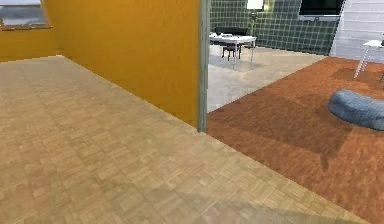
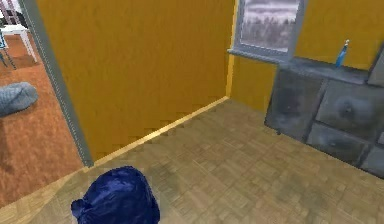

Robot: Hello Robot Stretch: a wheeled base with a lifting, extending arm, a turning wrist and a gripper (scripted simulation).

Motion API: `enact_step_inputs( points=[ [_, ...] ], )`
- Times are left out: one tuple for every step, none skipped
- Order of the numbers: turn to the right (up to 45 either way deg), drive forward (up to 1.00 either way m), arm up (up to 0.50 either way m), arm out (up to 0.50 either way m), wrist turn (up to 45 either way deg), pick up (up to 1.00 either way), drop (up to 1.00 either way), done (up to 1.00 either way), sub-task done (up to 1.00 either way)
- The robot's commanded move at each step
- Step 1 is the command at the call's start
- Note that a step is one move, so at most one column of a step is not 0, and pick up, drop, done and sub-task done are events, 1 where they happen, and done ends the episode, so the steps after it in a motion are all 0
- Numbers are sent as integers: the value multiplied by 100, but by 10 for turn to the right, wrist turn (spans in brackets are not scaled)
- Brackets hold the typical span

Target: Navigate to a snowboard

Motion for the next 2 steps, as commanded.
enact_step_inputs(
  points=[
    [0, 75, 0, 0, 0, 0, 0, 0, 0],
    [300, 0, 0, 0, 0, 0, 0, 0, 0]
  ],
)
